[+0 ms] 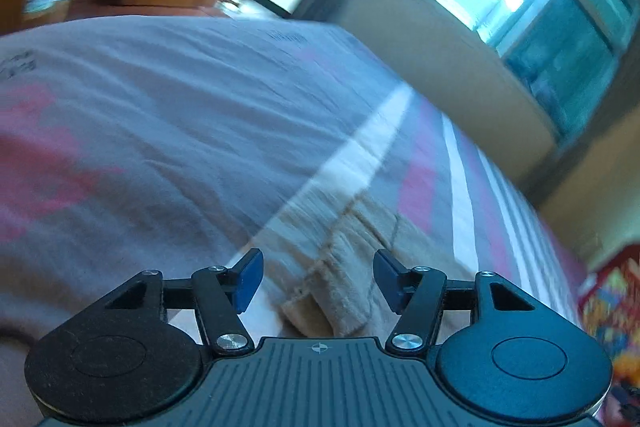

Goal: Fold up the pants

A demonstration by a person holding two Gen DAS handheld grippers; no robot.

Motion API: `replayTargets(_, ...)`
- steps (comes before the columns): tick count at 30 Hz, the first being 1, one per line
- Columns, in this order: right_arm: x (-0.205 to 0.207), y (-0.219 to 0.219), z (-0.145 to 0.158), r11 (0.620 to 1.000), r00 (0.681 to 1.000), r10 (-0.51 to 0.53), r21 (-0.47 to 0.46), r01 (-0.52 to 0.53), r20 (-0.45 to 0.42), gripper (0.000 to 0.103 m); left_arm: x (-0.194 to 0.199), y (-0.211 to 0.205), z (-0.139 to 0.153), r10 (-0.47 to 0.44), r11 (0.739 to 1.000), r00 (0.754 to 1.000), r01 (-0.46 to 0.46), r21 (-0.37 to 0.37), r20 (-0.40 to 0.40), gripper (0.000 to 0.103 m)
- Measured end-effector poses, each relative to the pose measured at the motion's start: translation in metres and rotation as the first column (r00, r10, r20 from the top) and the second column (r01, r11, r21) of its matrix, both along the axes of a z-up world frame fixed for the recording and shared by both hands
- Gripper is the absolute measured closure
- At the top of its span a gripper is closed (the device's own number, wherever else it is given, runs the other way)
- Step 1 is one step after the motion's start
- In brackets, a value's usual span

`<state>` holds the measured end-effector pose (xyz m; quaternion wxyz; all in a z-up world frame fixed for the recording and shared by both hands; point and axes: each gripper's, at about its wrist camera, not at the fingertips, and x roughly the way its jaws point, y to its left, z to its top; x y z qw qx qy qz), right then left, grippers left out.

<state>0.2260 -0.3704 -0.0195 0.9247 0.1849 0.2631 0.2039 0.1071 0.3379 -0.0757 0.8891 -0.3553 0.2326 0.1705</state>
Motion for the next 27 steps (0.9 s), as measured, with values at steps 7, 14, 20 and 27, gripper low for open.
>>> replayTargets(7,0.106,0.181,-0.015,0.916,0.919,0.382,-0.094,-0.391,-0.101,0.06,0.011,-0.008,-0.015,0.008,0.998,1.0,-0.006,-0.063,0.027,0.043)
replayTargets(14,0.145,0.244,-0.045,0.827,0.823,0.522,-0.104,-0.553,-0.224,0.076,0.028,-0.013,-0.032,-0.052,0.998,0.997,0.05,-0.027,-0.05,0.069)
replayTargets(20,0.144,0.253,-0.04,0.699,0.683,0.682,-0.041,-0.713,-0.262,0.083,0.025,-0.011,-0.038,-0.068,0.997,0.997,0.067,-0.029,-0.027,0.07)
replayTargets(27,0.165,0.274,-0.052,0.754,0.723,0.61,-0.044,-0.656,-0.325,0.089,0.026,-0.007,-0.038,-0.067,0.997,0.998,0.067,-0.044,-0.015,0.075)
